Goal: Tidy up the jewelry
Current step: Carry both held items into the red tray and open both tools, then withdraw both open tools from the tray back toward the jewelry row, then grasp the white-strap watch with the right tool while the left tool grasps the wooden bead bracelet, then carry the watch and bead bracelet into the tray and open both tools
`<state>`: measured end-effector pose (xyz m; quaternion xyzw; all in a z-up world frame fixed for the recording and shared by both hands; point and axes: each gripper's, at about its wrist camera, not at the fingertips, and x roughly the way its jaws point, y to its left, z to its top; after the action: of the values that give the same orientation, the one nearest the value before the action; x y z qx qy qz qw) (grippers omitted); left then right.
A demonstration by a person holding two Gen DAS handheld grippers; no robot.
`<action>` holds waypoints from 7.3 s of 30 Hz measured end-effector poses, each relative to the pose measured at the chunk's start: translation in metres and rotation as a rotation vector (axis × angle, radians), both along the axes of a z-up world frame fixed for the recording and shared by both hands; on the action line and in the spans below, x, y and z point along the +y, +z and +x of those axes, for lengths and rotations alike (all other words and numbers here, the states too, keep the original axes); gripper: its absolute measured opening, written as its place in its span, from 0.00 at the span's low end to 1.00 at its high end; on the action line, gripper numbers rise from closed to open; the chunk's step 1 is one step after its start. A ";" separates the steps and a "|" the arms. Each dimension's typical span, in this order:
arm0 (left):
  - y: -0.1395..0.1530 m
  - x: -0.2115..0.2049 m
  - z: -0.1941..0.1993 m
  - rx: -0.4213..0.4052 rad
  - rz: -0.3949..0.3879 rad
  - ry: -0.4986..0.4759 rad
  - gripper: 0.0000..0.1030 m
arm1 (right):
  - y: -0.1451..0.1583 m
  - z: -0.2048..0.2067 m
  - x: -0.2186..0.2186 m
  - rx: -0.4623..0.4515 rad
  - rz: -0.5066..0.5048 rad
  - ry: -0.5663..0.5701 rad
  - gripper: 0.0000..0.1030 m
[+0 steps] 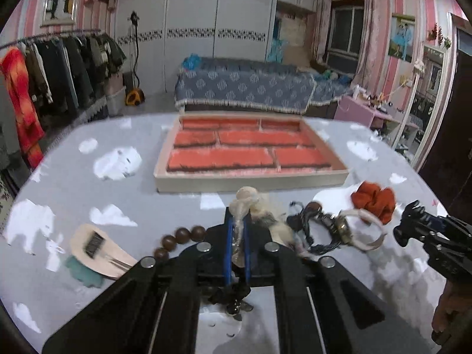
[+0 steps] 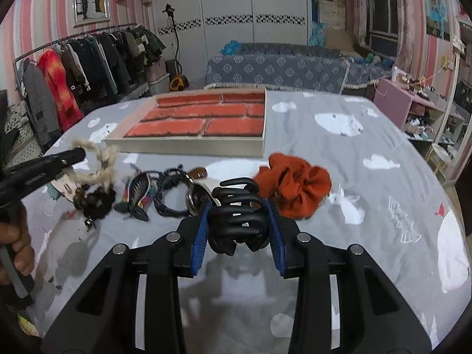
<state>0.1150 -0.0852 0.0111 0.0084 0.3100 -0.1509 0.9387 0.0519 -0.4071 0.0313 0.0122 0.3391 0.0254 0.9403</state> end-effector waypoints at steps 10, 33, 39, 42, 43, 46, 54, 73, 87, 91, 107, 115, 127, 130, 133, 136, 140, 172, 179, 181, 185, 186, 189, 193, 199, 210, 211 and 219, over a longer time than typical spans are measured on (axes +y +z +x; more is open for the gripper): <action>0.024 0.020 -0.008 -0.062 0.033 0.065 0.06 | 0.034 0.006 0.026 -0.091 -0.016 0.059 0.36; 0.041 0.009 0.072 -0.072 -0.007 0.070 0.06 | 0.074 0.092 0.020 -0.148 0.032 0.046 0.36; 0.043 0.000 0.097 -0.072 0.004 0.063 0.06 | 0.073 0.114 0.024 -0.143 0.023 0.048 0.36; 0.046 -0.002 0.109 -0.067 -0.009 0.064 0.06 | 0.071 0.127 0.025 -0.140 0.017 0.044 0.36; 0.046 -0.004 0.115 -0.072 0.000 0.065 0.06 | 0.068 0.134 0.025 -0.134 0.013 0.040 0.36; 0.043 -0.009 0.135 -0.063 -0.004 0.056 0.06 | 0.061 0.157 0.025 -0.108 -0.003 0.024 0.36; 0.019 -0.025 0.199 -0.011 0.079 0.069 0.06 | 0.051 0.222 0.027 -0.042 -0.049 0.000 0.36; -0.042 -0.033 0.300 0.166 0.098 0.062 0.07 | -0.021 0.343 0.023 0.206 -0.067 -0.020 0.36; -0.043 -0.021 0.299 0.181 0.064 0.099 0.54 | -0.029 0.351 0.016 0.223 -0.055 -0.033 0.64; -0.020 -0.016 0.277 0.124 0.071 0.086 0.54 | -0.010 0.330 0.012 0.175 -0.041 -0.020 0.64; 0.054 0.090 0.067 -0.152 0.097 0.165 0.55 | 0.080 0.093 -0.029 -0.132 -0.055 -0.035 0.70; -0.008 0.118 -0.042 -0.066 0.032 0.263 0.55 | 0.025 -0.011 -0.022 -0.114 0.007 -0.104 0.74; -0.043 0.078 -0.072 0.029 0.019 0.160 0.55 | -0.019 -0.045 0.001 -0.039 0.000 -0.101 0.74; -0.044 0.077 -0.068 0.030 0.020 0.151 0.55 | -0.018 -0.042 0.000 -0.043 -0.005 -0.098 0.74; -0.044 0.077 -0.062 0.032 0.016 0.154 0.55 | -0.018 -0.038 -0.002 -0.047 -0.006 -0.104 0.74; -0.041 0.075 -0.056 0.023 0.028 0.157 0.55 | -0.019 -0.033 -0.004 -0.042 0.000 -0.104 0.74; -0.037 0.068 -0.048 0.003 0.034 0.146 0.55 | -0.020 -0.027 -0.003 -0.043 -0.008 -0.093 0.74; -0.095 0.048 0.071 0.242 0.125 0.109 0.34 | -0.042 0.070 0.004 0.059 -0.077 -0.048 0.34; -0.095 0.047 0.065 0.237 0.141 0.102 0.22 | -0.047 0.071 0.002 0.072 -0.068 -0.050 0.28; -0.094 0.048 0.065 0.236 0.137 0.100 0.21 | -0.048 0.072 0.002 0.081 -0.064 -0.042 0.21; -0.089 0.047 0.060 0.214 0.123 0.083 0.18 | -0.046 0.071 0.003 0.079 -0.062 -0.029 0.17; -0.085 0.047 0.057 0.200 0.117 0.077 0.18 | -0.044 0.069 0.004 0.072 -0.060 -0.024 0.17; -0.075 0.046 0.050 0.174 0.104 0.067 0.18 | -0.037 0.060 0.006 0.042 -0.049 -0.002 0.17; -0.051 0.046 0.037 0.111 0.090 0.057 0.18 | -0.024 0.048 0.011 0.010 -0.034 0.018 0.17; -0.021 0.043 0.018 0.036 0.079 0.045 0.18 | 0.001 0.029 0.020 -0.055 -0.028 0.040 0.17; 0.005 0.043 -0.012 -0.031 0.062 0.044 0.18 | 0.025 0.004 0.020 -0.111 -0.027 0.024 0.17; 0.008 0.043 -0.014 -0.038 0.059 0.044 0.18 | 0.027 0.003 0.020 -0.115 -0.026 0.024 0.17; 0.023 0.038 -0.021 -0.074 0.058 0.029 0.18 | 0.036 -0.002 0.020 -0.138 -0.025 0.023 0.17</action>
<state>0.0937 -0.0477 0.0339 0.0369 0.2794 -0.1279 0.9509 0.0502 -0.3871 0.0673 -0.0052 0.2737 0.0326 0.9612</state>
